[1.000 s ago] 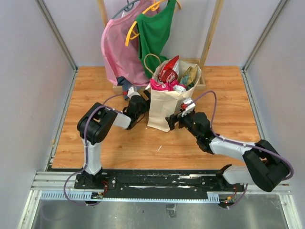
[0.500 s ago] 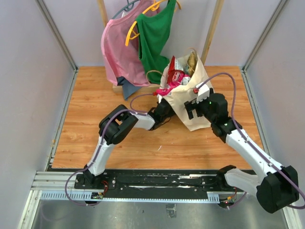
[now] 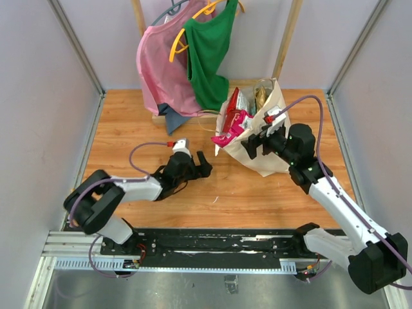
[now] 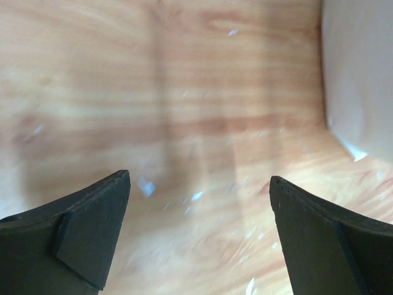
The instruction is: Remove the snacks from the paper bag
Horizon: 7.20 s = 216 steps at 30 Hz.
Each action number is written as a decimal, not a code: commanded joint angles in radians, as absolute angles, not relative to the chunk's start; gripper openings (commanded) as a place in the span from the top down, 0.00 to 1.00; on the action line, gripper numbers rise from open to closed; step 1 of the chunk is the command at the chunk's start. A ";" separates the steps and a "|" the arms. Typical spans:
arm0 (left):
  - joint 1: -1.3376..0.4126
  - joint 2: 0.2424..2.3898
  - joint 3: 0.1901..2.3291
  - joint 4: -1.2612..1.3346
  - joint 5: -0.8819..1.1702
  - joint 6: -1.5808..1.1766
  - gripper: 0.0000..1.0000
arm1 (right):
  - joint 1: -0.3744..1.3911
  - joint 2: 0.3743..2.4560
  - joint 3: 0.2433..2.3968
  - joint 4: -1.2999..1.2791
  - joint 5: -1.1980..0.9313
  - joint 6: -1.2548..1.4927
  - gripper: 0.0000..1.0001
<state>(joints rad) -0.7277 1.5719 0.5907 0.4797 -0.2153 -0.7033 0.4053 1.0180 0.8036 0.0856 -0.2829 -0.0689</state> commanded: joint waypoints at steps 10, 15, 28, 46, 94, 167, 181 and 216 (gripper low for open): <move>-0.663 0.946 0.485 0.122 -0.417 -0.556 0.00 | 0.447 0.814 0.819 -0.028 -0.345 0.073 0.01; -0.572 1.008 0.652 0.070 -0.234 -0.485 0.00 | 0.451 0.681 0.707 0.059 -0.064 0.242 0.02; -0.655 1.326 1.223 0.010 -0.094 -0.271 0.00 | 0.449 0.609 0.548 0.082 -0.116 0.359 0.02; -0.766 1.856 1.796 -0.103 0.016 -0.223 0.00 | 0.449 0.287 0.473 -0.092 0.054 0.350 0.02; -0.773 1.938 1.765 -0.189 -0.249 -0.250 0.99 | 0.449 0.391 0.453 -0.105 0.040 0.361 0.02; -0.379 1.193 0.601 0.423 0.441 -0.533 0.00 | 0.451 0.683 0.393 0.099 -0.095 0.449 0.02; -0.428 1.402 0.746 0.525 0.474 -0.541 0.32 | 0.249 0.643 0.354 0.040 0.004 0.530 0.15; -0.428 1.473 0.760 0.539 0.449 -0.544 0.66 | 0.074 0.918 0.396 0.278 -0.164 0.594 0.56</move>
<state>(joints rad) -0.4229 1.4578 0.7406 0.5144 0.4500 -0.5537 0.0956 0.8707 0.3943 0.2470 -0.1642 0.5724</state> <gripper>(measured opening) 0.347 0.459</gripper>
